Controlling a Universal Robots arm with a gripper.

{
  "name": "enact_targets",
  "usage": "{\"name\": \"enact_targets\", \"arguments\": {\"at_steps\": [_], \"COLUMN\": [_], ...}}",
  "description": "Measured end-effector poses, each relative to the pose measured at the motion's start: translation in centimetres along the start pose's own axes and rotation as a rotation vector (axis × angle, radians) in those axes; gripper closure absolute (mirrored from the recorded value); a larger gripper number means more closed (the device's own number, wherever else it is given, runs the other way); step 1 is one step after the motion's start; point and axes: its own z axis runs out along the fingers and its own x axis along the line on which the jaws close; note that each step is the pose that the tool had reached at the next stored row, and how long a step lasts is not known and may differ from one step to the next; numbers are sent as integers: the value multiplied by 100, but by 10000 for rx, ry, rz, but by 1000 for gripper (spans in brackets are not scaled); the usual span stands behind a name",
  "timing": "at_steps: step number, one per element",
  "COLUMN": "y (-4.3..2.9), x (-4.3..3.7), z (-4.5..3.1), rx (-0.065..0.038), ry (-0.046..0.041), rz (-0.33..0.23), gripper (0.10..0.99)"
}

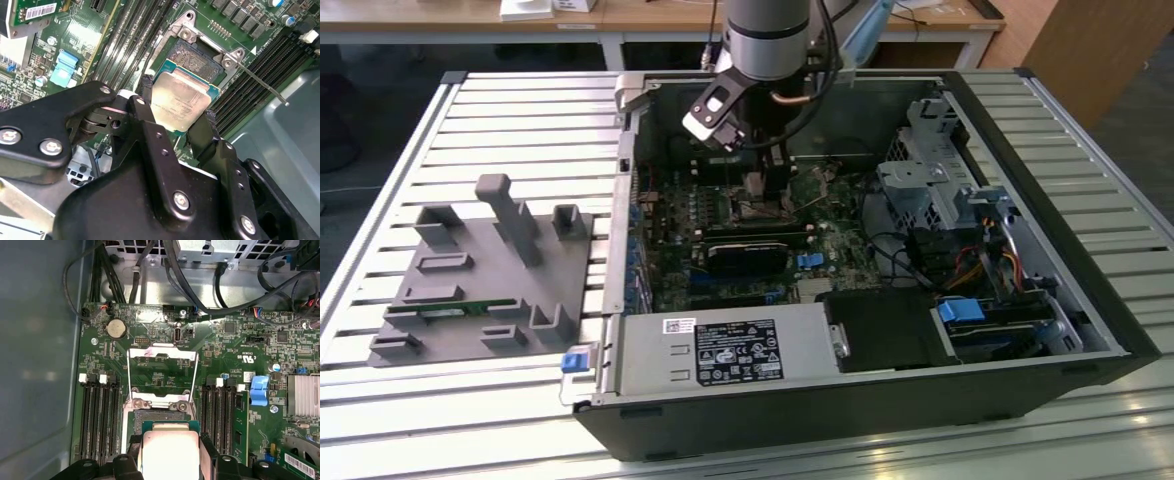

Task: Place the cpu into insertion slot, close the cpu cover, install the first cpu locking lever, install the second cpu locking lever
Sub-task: 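Place the cpu into insertion slot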

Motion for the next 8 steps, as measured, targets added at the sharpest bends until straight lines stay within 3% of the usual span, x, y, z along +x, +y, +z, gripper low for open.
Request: {"name": "enact_targets", "arguments": {"at_steps": [8], "y": [-12], "x": [1], "z": [99], "rx": [0], "ry": [-15], "rz": [-1], "gripper": [549]}}
